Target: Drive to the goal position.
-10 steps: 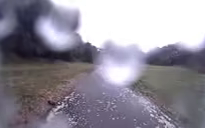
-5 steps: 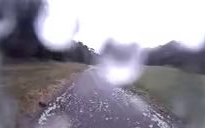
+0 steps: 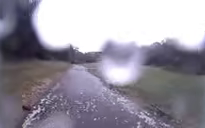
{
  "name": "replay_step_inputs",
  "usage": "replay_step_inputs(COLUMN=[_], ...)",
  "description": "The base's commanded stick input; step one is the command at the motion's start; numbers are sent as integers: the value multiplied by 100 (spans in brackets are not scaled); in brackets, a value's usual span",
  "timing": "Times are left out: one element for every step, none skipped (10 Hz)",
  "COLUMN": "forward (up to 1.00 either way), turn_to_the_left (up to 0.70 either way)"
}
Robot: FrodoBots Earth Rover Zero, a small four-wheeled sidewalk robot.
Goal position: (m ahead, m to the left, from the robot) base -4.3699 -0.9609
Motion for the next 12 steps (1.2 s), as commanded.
replay_step_inputs(forward=[0, 0, 0, 0, 0, 0, 0, 0, 0, 0, 0, 0], turn_to_the_left=[-70, -70, -70, -70, -70, -70, -70, -70, -70, -70, -70, -70])
